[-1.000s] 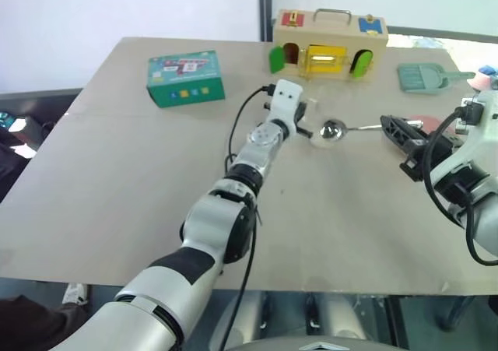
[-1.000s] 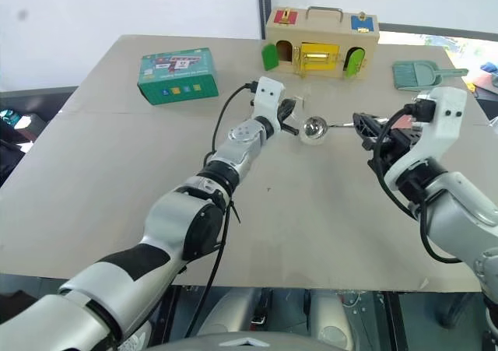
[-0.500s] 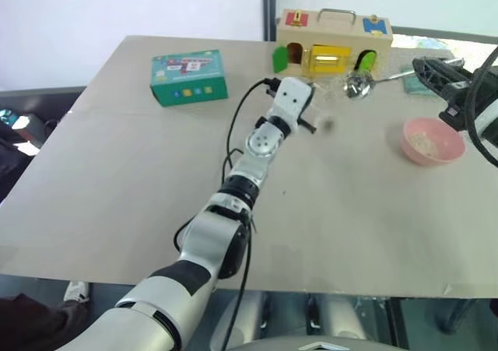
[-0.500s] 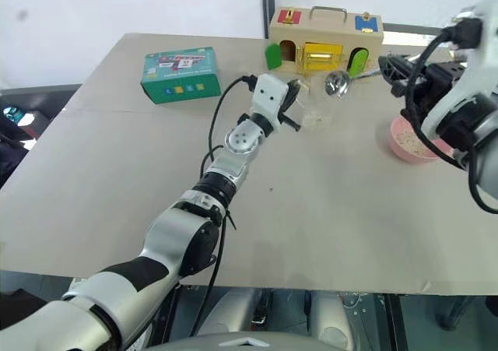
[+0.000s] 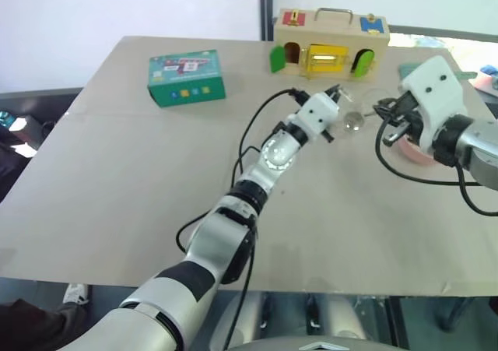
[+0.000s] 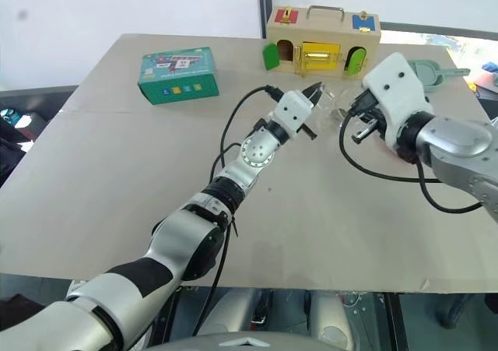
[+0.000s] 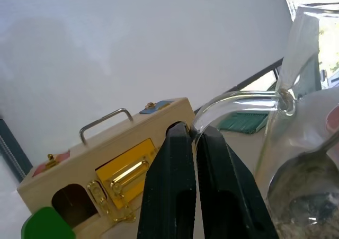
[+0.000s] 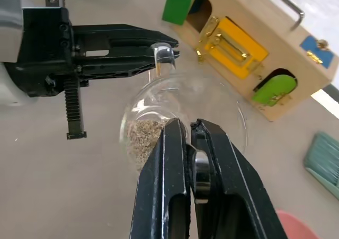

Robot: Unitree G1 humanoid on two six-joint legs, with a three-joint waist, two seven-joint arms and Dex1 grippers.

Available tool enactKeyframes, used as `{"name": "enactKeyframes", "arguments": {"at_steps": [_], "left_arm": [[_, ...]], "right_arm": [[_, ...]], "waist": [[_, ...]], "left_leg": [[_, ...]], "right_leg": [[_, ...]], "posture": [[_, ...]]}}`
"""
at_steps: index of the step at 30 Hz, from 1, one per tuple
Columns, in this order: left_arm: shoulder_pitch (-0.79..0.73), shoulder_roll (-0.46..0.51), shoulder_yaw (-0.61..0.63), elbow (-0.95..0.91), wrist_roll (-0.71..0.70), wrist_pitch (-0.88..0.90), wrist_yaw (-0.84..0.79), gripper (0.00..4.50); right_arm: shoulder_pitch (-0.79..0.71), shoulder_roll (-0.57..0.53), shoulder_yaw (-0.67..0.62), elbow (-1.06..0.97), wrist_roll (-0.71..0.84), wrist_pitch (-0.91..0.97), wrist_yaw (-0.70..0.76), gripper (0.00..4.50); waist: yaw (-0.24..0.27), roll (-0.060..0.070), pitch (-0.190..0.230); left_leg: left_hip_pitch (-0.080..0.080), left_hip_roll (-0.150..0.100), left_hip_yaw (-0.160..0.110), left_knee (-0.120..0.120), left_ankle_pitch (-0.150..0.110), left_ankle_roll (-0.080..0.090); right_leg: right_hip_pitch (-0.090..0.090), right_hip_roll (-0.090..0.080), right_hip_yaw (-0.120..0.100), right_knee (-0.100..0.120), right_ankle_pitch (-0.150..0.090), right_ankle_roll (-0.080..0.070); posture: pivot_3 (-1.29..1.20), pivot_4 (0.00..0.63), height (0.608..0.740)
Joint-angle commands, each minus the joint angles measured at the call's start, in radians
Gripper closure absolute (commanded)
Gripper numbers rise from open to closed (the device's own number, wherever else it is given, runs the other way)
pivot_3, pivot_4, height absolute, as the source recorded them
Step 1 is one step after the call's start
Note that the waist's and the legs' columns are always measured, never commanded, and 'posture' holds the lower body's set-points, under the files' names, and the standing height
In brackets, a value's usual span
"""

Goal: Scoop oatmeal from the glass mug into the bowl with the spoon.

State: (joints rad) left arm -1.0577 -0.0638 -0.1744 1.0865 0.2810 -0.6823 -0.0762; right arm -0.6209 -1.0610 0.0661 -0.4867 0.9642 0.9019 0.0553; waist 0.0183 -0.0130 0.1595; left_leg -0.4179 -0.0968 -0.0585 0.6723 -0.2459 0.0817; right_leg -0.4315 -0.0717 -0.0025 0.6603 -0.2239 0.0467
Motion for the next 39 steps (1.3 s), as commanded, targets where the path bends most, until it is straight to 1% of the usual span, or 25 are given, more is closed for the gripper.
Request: {"name": "enactKeyframes", "arguments": {"at_steps": [1,3,7,10,13,17,22,24,26,28,29,33,34,35,37,38,39], "left_arm": [[-0.066,-0.022,-0.004,-0.033,0.000,-0.073,0.037,4.48],[-0.072,-0.016,-0.008,-0.014,0.010,-0.062,0.049,4.48],[-0.088,-0.010,-0.008,0.017,0.017,-0.052,0.064,4.48],[-0.103,-0.005,-0.013,0.038,0.028,-0.037,0.080,4.48],[-0.113,-0.002,-0.022,0.058,0.040,-0.028,0.094,4.48],[-0.117,-0.001,-0.032,0.074,0.052,-0.023,0.106,4.48],[-0.126,-0.001,-0.043,0.095,0.069,0.019,0.124,4.48],[-0.134,-0.002,-0.044,0.100,0.071,0.027,0.129,4.48],[-0.142,-0.005,-0.038,0.105,0.068,0.031,0.131,4.48],[-0.149,-0.006,-0.038,0.106,0.071,0.029,0.133,4.48],[-0.151,-0.008,-0.036,0.107,0.067,0.026,0.129,4.48],[-0.156,-0.014,-0.028,0.109,0.056,0.018,0.121,4.48],[-0.156,-0.014,-0.027,0.109,0.055,0.018,0.121,4.48],[-0.157,-0.012,-0.029,0.109,0.059,0.017,0.124,4.48],[-0.156,-0.008,-0.030,0.107,0.061,0.014,0.125,4.48],[-0.156,-0.005,-0.035,0.106,0.067,0.008,0.129,4.48],[-0.155,-0.003,-0.041,0.102,0.074,-0.004,0.133,4.48]], "right_arm": [[-0.015,0.130,-0.193,0.097,0.278,0.089,-0.077,4.50],[-0.025,0.168,-0.275,0.136,0.396,0.111,-0.142,4.50],[-0.012,0.189,-0.381,0.198,0.583,0.122,-0.290,4.50],[0.011,0.189,-0.425,0.231,0.740,0.091,-0.423,4.50],[0.035,0.193,-0.471,0.253,0.884,0.017,-0.553,4.50],[0.059,0.191,-0.503,0.252,0.998,-0.053,-0.659,4.50],[0.084,0.246,-0.572,0.229,1.008,-0.072,-0.728,4.50],[0.095,0.250,-0.587,0.223,1.008,-0.066,-0.739,4.50],[0.113,0.211,-0.584,0.213,1.008,-0.046,-0.727,4.50],[0.130,0.126,-0.545,0.191,0.946,-0.011,-0.704,4.50],[0.124,0.121,-0.528,0.184,0.963,-0.022,-0.705,4.50],[0.090,0.222,-0.525,0.173,1.008,-0.072,-0.704,4.50],[0.091,0.231,-0.531,0.174,1.008,-0.074,-0.709,4.50],[0.105,0.202,-0.531,0.172,1.006,-0.072,-0.713,4.50],[0.125,0.134,-0.509,0.143,0.904,-0.034,-0.672,4.50],[0.122,0.104,-0.482,0.117,0.826,-0.020,-0.638,4.50],[0.111,0.065,-0.432,0.078,0.716,-0.004,-0.586,4.50]], "waist": [[0.001,0.000,0.000],[0.005,0.000,0.000],[0.018,0.000,0.000],[0.021,0.000,0.000],[0.021,0.000,0.000],[0.020,0.000,0.000],[0.021,0.000,0.000],[0.020,0.000,0.000],[0.020,0.000,0.000],[0.022,0.001,0.000],[0.022,0.001,0.000],[0.014,0.000,-0.001],[0.014,0.000,-0.001],[0.015,0.000,-0.001],[0.021,0.001,-0.001],[0.023,0.001,-0.001],[0.022,0.001,-0.001]], "left_leg": [[0.000,0.000,0.000,0.000,0.000,0.000],[0.000,0.000,0.000,0.000,0.000,0.000],[0.000,0.000,0.000,0.000,0.000,0.000],[0.000,0.000,0.000,0.000,0.000,0.000],[0.000,0.000,0.000,0.000,0.000,0.000],[0.000,0.000,0.001,0.000,0.000,0.000],[0.000,0.000,0.002,0.000,0.000,0.001],[0.000,0.000,0.003,0.000,0.000,0.001],[0.000,0.000,0.003,0.000,0.000,0.002],[0.000,0.000,0.003,0.000,-0.001,0.002],[-0.001,0.000,0.004,0.000,-0.001,0.002],[0.000,0.002,0.005,0.000,-0.001,0.002],[0.000,0.002,0.006,0.000,-0.003,0.006],[0.000,0.002,0.006,0.000,-0.003,0.006],[0.000,0.002,0.007,0.000,-0.003,0.006],[0.000,0.002,0.007,0.000,-0.003,0.006],[0.000,0.002,0.007,0.001,-0.003,0.005]], "right_leg": [[0.000,0.000,0.000,0.000,0.000,0.000],[0.000,0.000,0.000,0.001,0.000,0.000],[0.000,-0.001,0.000,0.000,0.000,0.000],[0.000,0.000,0.000,0.000,0.000,0.000],[0.000,0.000,0.000,0.001,0.000,0.000],[0.000,0.000,0.001,0.001,0.000,0.000],[0.000,0.000,0.001,0.001,0.000,0.000],[0.000,0.000,0.002,0.001,0.000,0.000],[0.000,0.000,0.002,0.001,0.000,0.000],[0.000,0.000,0.002,0.001,0.000,0.000],[0.000,0.000,0.002,0.001,0.000,0.000],[0.000,0.001,0.003,0.001,0.000,0.000],[0.000,0.001,0.003,0.001,0.000,0.000],[0.000,0.001,0.004,0.002,0.000,0.000],[0.000,0.001,0.004,0.002,0.000,0.001],[0.000,0.001,0.004,0.002,0.000,0.001],[0.000,0.001,0.003,0.001,0.000,0.001]], "posture": [[0.00,0.150,0.740],[0.00,0.150,0.740],[0.00,0.150,0.740],[0.00,0.150,0.740],[0.00,0.150,0.740],[0.00,0.150,0.740],[0.00,0.150,0.740],[0.00,0.150,0.740],[0.00,0.150,0.740],[0.00,0.150,0.740],[0.00,0.150,0.740],[0.00,0.150,0.740],[0.00,0.150,0.740],[0.00,0.150,0.740],[0.00,0.150,0.740],[0.00,0.150,0.740],[0.00,0.150,0.740]]}}
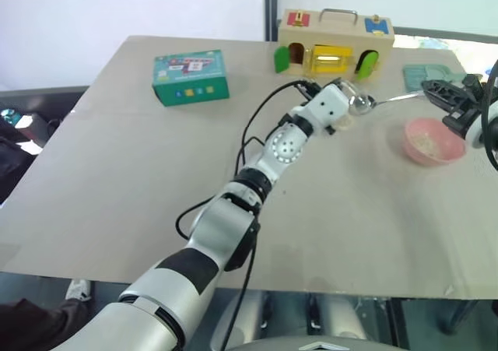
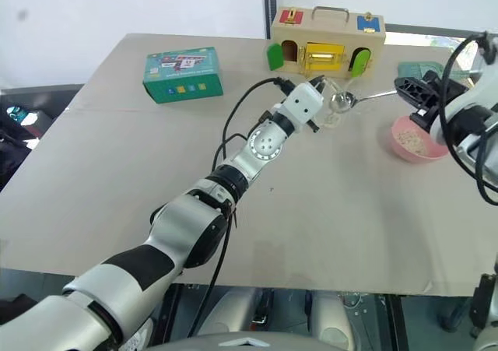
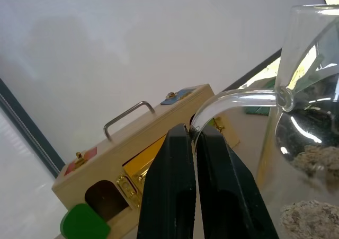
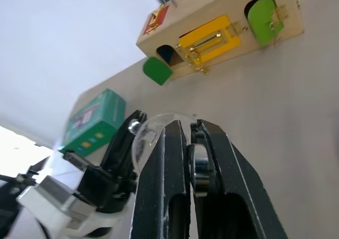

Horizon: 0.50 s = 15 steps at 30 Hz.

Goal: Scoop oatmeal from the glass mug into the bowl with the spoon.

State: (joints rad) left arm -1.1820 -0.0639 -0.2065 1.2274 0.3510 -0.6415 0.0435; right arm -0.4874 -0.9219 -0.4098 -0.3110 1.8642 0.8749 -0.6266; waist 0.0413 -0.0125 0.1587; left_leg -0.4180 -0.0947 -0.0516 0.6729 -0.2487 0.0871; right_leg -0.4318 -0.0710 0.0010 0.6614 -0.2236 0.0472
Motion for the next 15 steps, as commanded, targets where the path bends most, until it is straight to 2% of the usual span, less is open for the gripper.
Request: {"name": "enactKeyframes", "arguments": {"at_steps": [1,5,8,11,15], "left_arm": [[-0.029,-0.003,-0.011,-0.042,0.006,-0.054,0.015,4.48],[-0.029,-0.013,-0.015,-0.055,0.008,-0.081,0.022,4.48],[-0.029,-0.019,-0.019,-0.061,0.010,-0.101,0.031,4.48],[-0.029,-0.018,-0.031,-0.064,0.023,-0.108,0.043,4.48],[-0.019,-0.012,-0.028,-0.063,0.025,-0.112,0.050,4.48]], "right_arm": [[-0.032,-0.111,0.093,-0.132,-0.281,0.034,0.144,4.50],[-0.089,-0.240,0.401,-0.299,-0.729,0.031,0.389,4.50],[-0.072,-0.235,0.525,-0.341,-0.889,0.023,0.525,4.50],[-0.022,-0.171,0.494,-0.331,-0.799,0.086,0.582,4.50],[-0.001,0.005,0.313,-0.204,-0.271,0.026,0.360,4.50]], "waist": [[-0.002,0.000,0.000],[-0.004,0.000,0.000],[-0.003,0.000,0.000],[-0.002,-0.001,0.000],[-0.001,-0.002,0.000]], "left_leg": [[0.000,0.000,0.000,0.000,0.000,0.000],[0.000,0.000,0.002,0.000,0.000,0.000],[-0.001,0.001,0.001,0.000,0.000,-0.001],[-0.001,0.000,0.001,0.000,0.000,-0.001],[-0.001,0.000,0.000,0.001,0.001,-0.002]], "right_leg": [[0.000,0.000,0.000,-0.001,0.000,0.000],[-0.002,0.000,0.002,-0.001,0.000,0.000],[-0.002,0.001,0.001,-0.001,0.000,0.000],[-0.002,0.000,0.001,-0.002,0.000,0.000],[-0.002,0.000,0.002,-0.001,0.000,0.001]], "posture": [[0.00,0.150,0.740],[0.00,0.150,0.740],[0.00,0.150,0.740],[0.00,0.150,0.740],[0.00,0.150,0.740]]}}
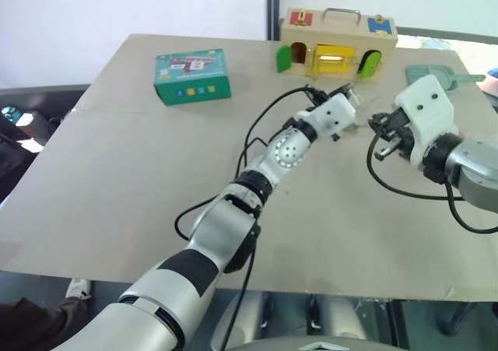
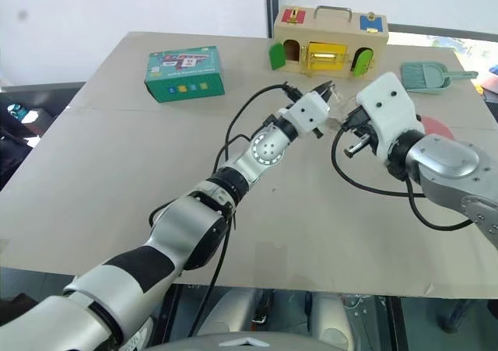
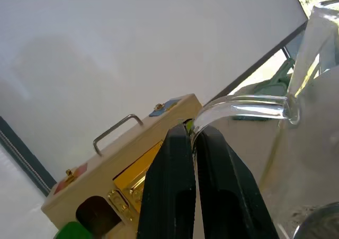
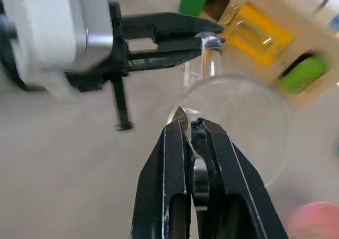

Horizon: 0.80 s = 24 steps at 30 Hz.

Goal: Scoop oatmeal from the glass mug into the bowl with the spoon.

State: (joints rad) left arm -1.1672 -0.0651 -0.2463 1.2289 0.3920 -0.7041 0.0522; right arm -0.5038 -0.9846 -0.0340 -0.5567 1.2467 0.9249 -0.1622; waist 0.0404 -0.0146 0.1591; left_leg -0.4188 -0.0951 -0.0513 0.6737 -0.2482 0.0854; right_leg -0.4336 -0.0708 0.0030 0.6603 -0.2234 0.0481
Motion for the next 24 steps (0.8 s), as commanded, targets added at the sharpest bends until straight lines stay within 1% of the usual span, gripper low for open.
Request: {"name": "enactKeyframes", "arguments": {"at_steps": [1,2,3,6,8,13,19,24], "left_arm": [[-0.031,-0.009,0.012,-0.064,-0.015,-0.049,0.042,4.48],[-0.028,-0.007,0.011,-0.063,-0.014,-0.049,0.044,4.48],[-0.024,-0.006,0.011,-0.062,-0.015,-0.050,0.045,4.48],[-0.017,-0.003,0.010,-0.058,-0.014,-0.050,0.048,4.48],[-0.013,-0.001,0.014,-0.052,-0.016,-0.045,0.049,4.48],[-0.005,0.005,0.024,-0.038,-0.023,-0.018,0.041,4.48],[-0.002,0.006,0.016,-0.023,-0.015,0.011,0.029,4.48],[-0.001,0.001,0.012,-0.014,-0.012,0.030,0.015,4.48]], "right_arm": [[0.016,0.094,-0.083,0.065,0.441,-0.055,-0.177,4.50],[0.015,0.122,-0.103,0.087,0.540,-0.097,-0.250,4.50],[0.013,0.146,-0.126,0.105,0.608,-0.133,-0.304,4.50],[0.003,0.208,-0.193,0.130,0.710,-0.213,-0.417,4.50],[-0.002,0.276,-0.272,0.144,0.726,-0.260,-0.483,4.50],[0.022,0.368,-0.402,0.102,0.726,-0.276,-0.566,4.50],[0.041,0.414,-0.463,0.050,0.726,-0.288,-0.627,4.50],[0.062,0.416,-0.501,0.025,0.726,-0.295,-0.650,4.50]], "waist": [[-0.001,0.000,0.000],[0.000,0.000,0.000],[0.000,0.000,0.000],[-0.001,0.000,0.000],[-0.001,0.000,0.000],[0.000,0.000,0.000],[-0.006,0.001,-0.001],[-0.005,0.001,-0.001]], "left_leg": [[0.000,0.000,0.000,0.000,0.000,0.000],[0.000,0.000,0.000,0.000,0.000,0.000],[0.000,0.000,0.000,0.000,0.000,0.000],[0.000,0.000,0.000,0.000,0.000,0.000],[0.000,0.000,0.001,0.000,0.000,0.000],[0.000,0.000,0.001,0.000,0.000,0.000],[0.000,0.000,0.002,0.000,0.000,0.000],[0.001,0.000,0.003,0.000,0.000,0.001]], "right_leg": [[0.000,0.000,0.000,0.001,0.000,0.000],[0.000,0.000,0.000,0.001,0.000,0.000],[0.000,0.000,0.001,0.001,0.000,0.000],[0.000,0.000,0.001,0.001,0.000,0.000],[0.000,0.000,0.001,0.001,0.000,0.000],[0.000,0.000,0.001,0.001,0.000,0.001],[0.000,0.001,0.002,0.002,0.000,0.001],[0.000,0.001,0.002,0.002,0.000,0.001]], "posture": [[0.00,0.150,0.740],[0.00,0.150,0.740],[0.00,0.150,0.740],[0.00,0.150,0.740],[0.00,0.150,0.740],[0.00,0.150,0.740],[0.00,0.150,0.740],[0.00,0.150,0.740]]}}
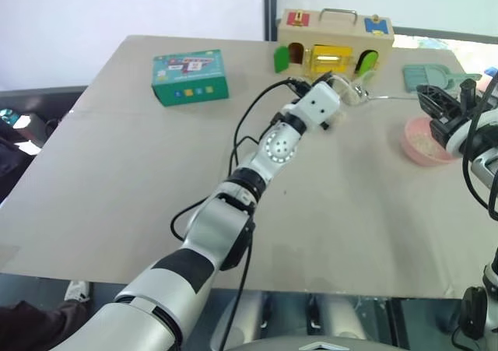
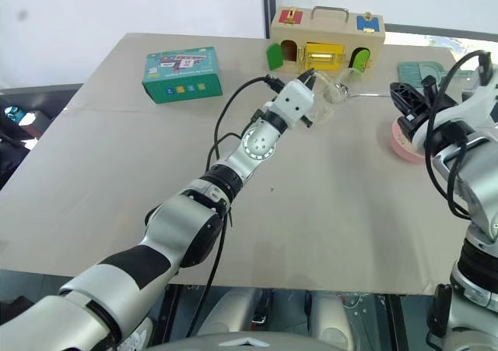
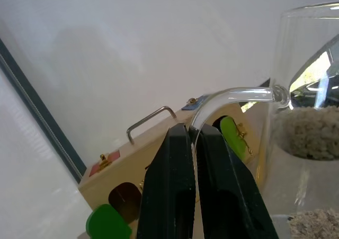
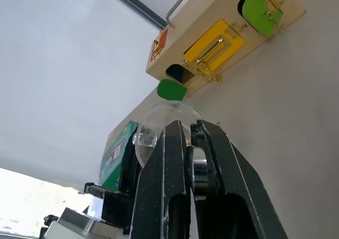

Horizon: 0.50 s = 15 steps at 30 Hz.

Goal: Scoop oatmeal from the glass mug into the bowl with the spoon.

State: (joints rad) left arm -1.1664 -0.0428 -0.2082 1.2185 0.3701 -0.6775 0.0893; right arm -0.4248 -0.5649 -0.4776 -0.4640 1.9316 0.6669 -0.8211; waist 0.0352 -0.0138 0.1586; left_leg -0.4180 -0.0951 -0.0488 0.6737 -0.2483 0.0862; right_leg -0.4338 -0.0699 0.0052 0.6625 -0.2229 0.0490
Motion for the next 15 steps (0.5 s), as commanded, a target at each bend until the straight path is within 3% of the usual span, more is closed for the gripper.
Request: {"name": "enactKeyframes", "arguments": {"at_steps": [1,15], "left_arm": [[-0.001,-0.023,-0.023,-0.001,0.007,0.011,-0.027,4.48],[-0.041,-0.054,-0.008,0.023,-0.003,0.092,-0.037,4.48]], "right_arm": [[-0.014,-0.004,-0.068,-0.072,0.041,-0.038,0.005,4.50],[0.084,0.002,-0.201,-0.081,0.041,-0.055,-0.005,4.50]], "waist": [[0.000,0.000,0.000],[0.002,0.000,0.000]], "left_leg": [[0.000,0.000,0.000,0.000,0.000,0.000],[0.000,0.000,0.001,0.000,-0.001,0.001]], "right_leg": [[0.000,0.000,0.000,0.000,0.000,0.000],[0.000,0.000,0.001,0.000,0.000,0.000]], "posture": [[0.00,0.150,0.740],[0.00,0.150,0.740]]}}
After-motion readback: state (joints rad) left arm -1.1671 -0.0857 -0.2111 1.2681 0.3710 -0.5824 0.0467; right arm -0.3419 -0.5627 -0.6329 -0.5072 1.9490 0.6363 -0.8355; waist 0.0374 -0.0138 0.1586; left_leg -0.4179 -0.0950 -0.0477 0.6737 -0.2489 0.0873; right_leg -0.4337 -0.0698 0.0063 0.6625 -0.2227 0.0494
